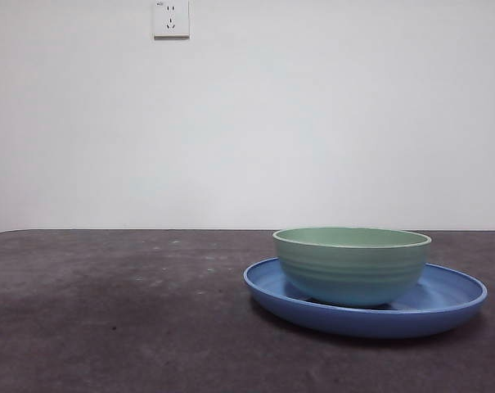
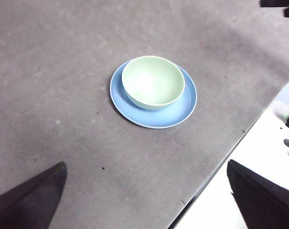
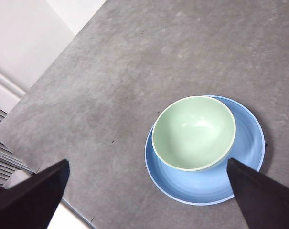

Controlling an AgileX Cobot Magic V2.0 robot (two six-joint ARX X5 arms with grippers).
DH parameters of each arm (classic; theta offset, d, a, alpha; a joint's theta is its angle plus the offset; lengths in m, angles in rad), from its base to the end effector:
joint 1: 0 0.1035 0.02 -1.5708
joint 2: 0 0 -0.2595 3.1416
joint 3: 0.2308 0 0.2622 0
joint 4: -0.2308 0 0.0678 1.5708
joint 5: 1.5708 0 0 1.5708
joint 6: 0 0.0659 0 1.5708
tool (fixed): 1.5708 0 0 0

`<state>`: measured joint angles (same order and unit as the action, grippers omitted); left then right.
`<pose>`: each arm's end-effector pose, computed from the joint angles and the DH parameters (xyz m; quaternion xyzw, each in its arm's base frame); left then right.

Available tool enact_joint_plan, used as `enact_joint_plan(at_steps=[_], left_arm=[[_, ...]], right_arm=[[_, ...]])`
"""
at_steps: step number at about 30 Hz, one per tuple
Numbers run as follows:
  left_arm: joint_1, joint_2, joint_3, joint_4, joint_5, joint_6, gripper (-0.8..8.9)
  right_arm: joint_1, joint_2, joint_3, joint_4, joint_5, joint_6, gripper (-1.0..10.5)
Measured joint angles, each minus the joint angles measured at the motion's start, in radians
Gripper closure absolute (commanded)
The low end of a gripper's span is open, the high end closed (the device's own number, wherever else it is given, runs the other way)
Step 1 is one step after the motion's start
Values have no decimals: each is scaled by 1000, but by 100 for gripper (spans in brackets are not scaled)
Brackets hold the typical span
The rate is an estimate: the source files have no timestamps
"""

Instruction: Place the green bowl on the blue plate

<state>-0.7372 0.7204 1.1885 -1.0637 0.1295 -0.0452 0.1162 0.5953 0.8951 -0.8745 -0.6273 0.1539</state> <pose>0.0949 -0.0977 0.3687 0.0682 0.2890 -0.3950 0.8694 0.1276 0.0538 0.3158 0.1401 0.3002 0.3262 0.8853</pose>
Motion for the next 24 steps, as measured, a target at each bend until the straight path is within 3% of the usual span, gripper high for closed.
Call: enact_joint_plan(at_steps=[9, 24], left_arm=[[0, -343, -230, 44, 0, -32, 251], [0, -399, -246, 37, 0, -47, 251]], right_arm=[[0, 0, 0, -1, -1, 0, 410], [0, 2, 0, -20, 1, 11, 410]])
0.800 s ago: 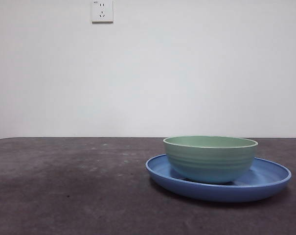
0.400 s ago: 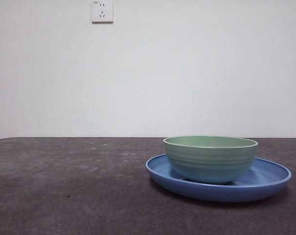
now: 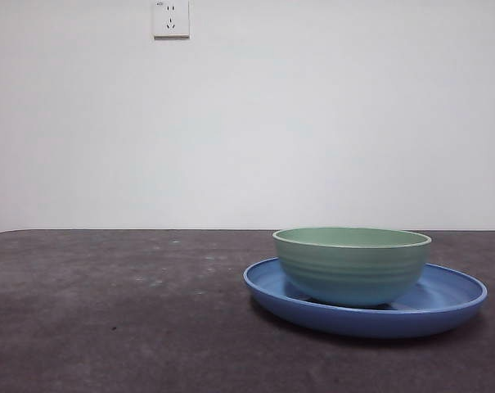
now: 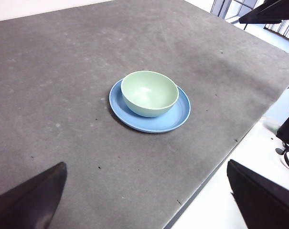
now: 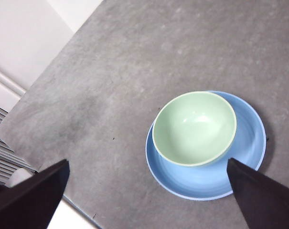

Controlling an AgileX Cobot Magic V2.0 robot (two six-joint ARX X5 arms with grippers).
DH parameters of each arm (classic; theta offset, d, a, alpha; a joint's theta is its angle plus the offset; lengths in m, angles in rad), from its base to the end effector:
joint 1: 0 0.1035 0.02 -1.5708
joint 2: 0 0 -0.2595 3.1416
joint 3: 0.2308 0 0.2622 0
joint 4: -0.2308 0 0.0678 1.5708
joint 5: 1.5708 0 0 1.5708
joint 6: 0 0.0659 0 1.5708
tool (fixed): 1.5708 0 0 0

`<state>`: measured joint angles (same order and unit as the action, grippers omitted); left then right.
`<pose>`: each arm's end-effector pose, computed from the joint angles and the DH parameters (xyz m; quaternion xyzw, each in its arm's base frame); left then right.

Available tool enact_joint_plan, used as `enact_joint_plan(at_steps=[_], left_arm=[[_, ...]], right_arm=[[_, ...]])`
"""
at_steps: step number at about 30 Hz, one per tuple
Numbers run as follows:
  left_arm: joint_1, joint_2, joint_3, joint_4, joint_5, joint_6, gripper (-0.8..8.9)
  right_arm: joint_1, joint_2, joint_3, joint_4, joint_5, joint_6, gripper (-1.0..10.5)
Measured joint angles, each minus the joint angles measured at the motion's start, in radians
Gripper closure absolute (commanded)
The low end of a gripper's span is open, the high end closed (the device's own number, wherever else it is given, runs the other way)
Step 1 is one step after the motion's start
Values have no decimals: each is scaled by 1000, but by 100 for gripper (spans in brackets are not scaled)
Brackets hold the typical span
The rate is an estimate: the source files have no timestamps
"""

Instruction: Place the green bowl on the blue plate

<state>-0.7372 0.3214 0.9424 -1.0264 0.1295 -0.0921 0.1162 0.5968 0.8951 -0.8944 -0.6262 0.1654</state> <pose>0.0452 -0.0526 0.3303 0.0192 0.2108 -0.4020 0.8908 0.1266 0.0537 0.3136 0.1474 0.3118 0.3221 0.8816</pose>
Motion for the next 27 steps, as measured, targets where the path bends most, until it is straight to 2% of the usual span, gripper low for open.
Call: enact_joint_plan(at_steps=[5, 8, 13, 27], left_arm=[[0, 0, 0, 0, 0, 0, 251], [0, 0, 0, -6, 0, 0, 251], [0, 0, 0, -19, 0, 0, 251], [0, 0, 0, -27, 0, -3, 251]], right_arm=[[0, 44, 0, -49, 45, 28, 411], [0, 107, 0, -84, 85, 35, 411], [0, 237, 0, -87, 107, 34, 411], [-20, 545, 0, 107, 109, 14, 411]])
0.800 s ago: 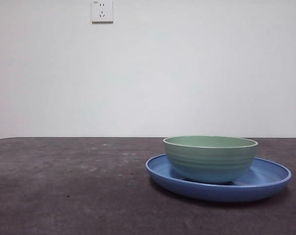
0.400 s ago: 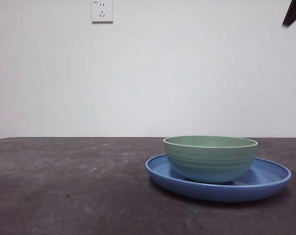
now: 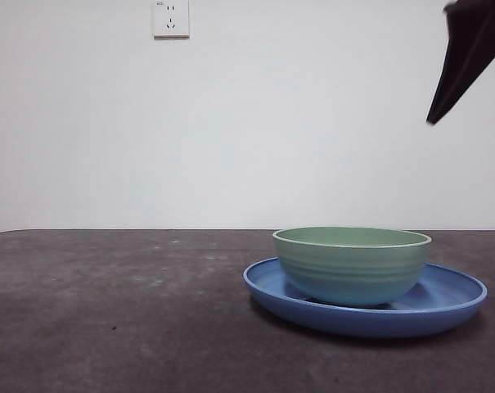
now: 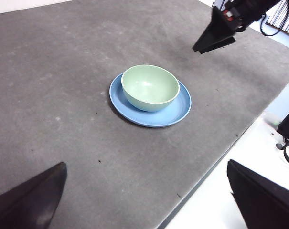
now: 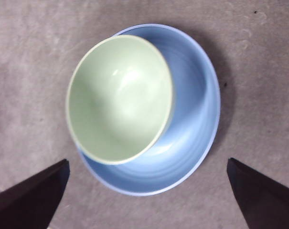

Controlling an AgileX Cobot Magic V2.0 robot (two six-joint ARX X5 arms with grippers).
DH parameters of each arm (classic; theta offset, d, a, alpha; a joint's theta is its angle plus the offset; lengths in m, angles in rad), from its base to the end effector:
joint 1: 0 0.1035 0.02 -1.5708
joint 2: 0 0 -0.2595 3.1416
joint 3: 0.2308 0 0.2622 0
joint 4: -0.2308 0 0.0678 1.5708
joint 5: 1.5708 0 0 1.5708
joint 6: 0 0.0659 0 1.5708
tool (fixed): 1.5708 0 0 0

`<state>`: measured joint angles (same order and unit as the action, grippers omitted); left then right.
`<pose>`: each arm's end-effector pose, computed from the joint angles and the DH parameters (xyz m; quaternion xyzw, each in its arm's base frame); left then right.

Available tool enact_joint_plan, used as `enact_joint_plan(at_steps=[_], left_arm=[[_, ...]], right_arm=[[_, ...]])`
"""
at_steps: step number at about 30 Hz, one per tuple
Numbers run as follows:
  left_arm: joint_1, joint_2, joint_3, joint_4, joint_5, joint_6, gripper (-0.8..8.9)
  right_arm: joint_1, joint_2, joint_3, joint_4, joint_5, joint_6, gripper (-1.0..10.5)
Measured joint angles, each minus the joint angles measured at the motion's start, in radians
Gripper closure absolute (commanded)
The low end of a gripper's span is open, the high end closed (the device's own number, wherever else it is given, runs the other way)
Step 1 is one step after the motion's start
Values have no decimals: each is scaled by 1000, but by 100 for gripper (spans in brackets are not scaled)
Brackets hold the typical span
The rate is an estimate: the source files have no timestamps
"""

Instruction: Place the green bowl on the blue plate

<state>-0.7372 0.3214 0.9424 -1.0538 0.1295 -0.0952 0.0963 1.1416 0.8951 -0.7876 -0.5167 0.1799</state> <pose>0.0441 -0.0516 0.3269 0.0220 0.2242 -0.3999 0.8884 0.2339 0.0553 0.2278 0.1772 0.5050 0.2178 0.8162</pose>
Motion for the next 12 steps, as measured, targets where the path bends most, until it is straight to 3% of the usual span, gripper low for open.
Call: enact_joint_plan(at_steps=[8, 12], left_arm=[[0, 0, 0, -69, 0, -2, 251], [0, 0, 0, -70, 0, -19, 251]], right_arm=[[-82, 137, 0, 58, 0, 0, 414], [-105, 196, 0, 97, 2, 0, 556]])
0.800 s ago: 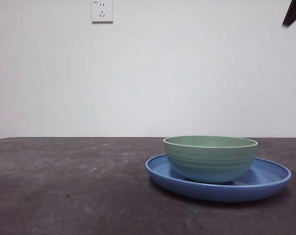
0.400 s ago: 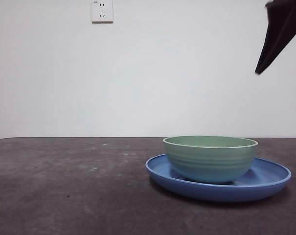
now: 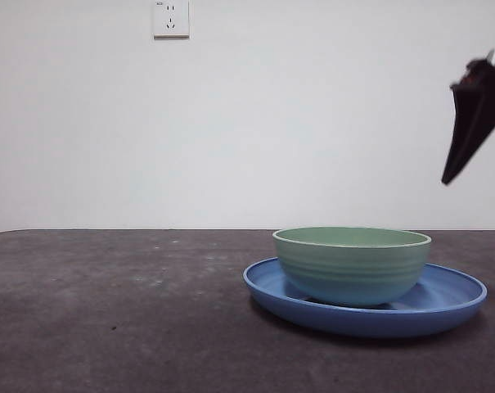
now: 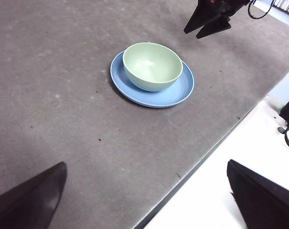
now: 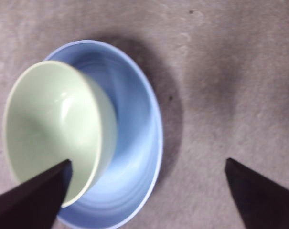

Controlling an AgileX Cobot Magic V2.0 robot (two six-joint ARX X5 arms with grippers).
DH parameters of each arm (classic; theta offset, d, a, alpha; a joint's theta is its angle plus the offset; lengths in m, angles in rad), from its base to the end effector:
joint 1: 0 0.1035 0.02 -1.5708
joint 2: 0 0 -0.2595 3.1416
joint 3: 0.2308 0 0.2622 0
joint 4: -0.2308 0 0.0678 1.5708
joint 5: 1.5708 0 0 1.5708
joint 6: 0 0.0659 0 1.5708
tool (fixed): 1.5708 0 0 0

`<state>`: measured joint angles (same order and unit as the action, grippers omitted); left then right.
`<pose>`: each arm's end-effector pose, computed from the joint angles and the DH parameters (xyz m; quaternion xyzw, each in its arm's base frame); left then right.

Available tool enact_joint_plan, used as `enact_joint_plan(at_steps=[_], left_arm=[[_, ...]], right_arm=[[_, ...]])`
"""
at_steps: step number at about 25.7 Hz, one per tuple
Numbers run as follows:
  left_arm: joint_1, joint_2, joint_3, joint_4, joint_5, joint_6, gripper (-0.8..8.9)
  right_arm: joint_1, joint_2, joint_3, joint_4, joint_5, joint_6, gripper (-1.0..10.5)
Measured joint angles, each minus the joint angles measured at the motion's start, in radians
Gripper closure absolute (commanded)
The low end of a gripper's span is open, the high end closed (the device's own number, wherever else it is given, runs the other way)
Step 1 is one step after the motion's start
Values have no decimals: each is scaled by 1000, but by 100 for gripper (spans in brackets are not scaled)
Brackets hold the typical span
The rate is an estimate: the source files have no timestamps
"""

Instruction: Place the green bowl on the blue plate

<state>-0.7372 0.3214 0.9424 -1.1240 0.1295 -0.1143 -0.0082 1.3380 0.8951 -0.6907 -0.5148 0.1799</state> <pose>0.0410 -0.0487 0.3186 0.0241 0.2603 -0.3925 0.8818 0.2697 0.0302 0.1874 0.2116 0.5356 0.1640 0.8009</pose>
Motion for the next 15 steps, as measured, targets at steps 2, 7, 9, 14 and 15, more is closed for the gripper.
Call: enact_joint_plan(at_steps=[2, 7, 9, 14, 15], left_arm=[[0, 0, 0, 0, 0, -4, 251], [0, 0, 0, 0, 0, -6, 251], [0, 0, 0, 0, 0, -7, 251], [0, 0, 0, 2, 0, -7, 251], [0, 0, 0, 2, 0, -7, 251]], right_arm=[[0, 34, 0, 20, 0, 0, 571], [8, 146, 0, 75, 0, -8, 651], [9, 184, 0, 83, -1, -19, 678], [35, 248, 0, 108, -5, -48, 702], [43, 251, 0, 122, -5, -53, 720]])
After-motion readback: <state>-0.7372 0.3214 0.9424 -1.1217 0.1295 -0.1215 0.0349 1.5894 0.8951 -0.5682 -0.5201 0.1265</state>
